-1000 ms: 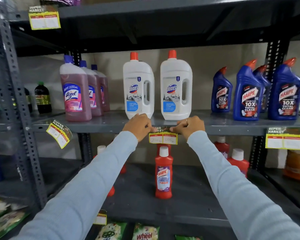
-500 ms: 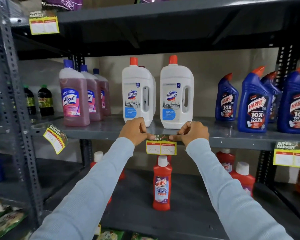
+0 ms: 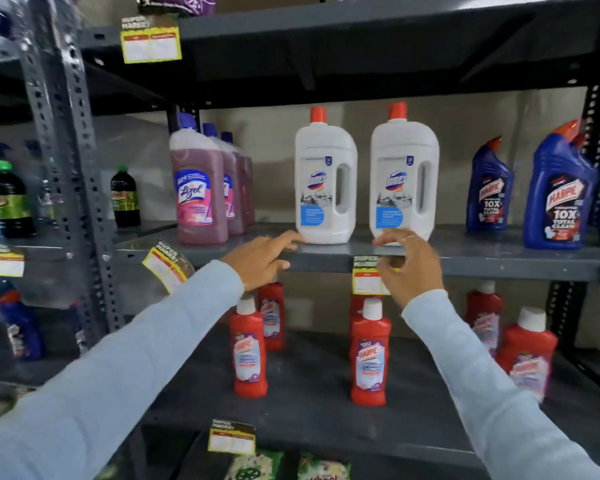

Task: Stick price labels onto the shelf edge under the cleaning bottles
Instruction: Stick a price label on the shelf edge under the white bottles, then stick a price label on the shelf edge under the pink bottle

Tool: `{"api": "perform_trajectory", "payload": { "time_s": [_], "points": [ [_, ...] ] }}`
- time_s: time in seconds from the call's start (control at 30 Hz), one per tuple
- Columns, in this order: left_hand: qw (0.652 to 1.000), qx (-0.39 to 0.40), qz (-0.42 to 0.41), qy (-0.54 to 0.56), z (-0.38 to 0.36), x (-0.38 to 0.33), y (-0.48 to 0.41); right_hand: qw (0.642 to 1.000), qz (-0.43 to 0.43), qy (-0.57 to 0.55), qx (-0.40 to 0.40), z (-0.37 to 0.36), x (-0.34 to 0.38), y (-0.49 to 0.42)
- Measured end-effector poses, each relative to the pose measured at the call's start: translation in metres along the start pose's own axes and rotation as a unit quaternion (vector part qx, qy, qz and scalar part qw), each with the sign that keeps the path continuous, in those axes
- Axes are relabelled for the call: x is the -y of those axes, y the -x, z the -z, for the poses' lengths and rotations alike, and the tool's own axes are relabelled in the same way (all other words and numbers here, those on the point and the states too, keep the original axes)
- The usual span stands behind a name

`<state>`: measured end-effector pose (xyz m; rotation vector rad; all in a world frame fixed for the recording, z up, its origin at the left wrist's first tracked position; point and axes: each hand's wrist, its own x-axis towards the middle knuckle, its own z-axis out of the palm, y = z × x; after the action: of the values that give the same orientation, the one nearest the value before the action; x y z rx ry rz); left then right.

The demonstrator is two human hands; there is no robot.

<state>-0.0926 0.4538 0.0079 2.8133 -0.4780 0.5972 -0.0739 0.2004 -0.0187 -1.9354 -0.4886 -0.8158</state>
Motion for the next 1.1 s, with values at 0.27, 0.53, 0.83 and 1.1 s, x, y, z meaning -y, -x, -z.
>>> {"api": "perform_trajectory", "payload": {
  "time_s": [0.27,0.53,0.83,1.1],
  "points": [
    [0.945,0.104,0.099,-0.295,0.087,0.147,0.047,0.972,0.087,0.133,0.171,-0.207,0.105,0.022],
    [0.953,0.094,0.047,-0.283,0.095,0.201,0.051,0.943,-0.022,0.301,0.14,-0.305,0.14,0.008],
    [0.994,0.039,0.025,-0.101,0.094,0.223,0.074,0.953,-0.062,0.242,0.172,-0.285,0.148,-0.005],
    [0.988,-0.024,-0.022,-0.153,0.036,0.24,0.096,0.934,0.02,0.33,0.136,-0.286,0.134,0.009]
  ]
}}
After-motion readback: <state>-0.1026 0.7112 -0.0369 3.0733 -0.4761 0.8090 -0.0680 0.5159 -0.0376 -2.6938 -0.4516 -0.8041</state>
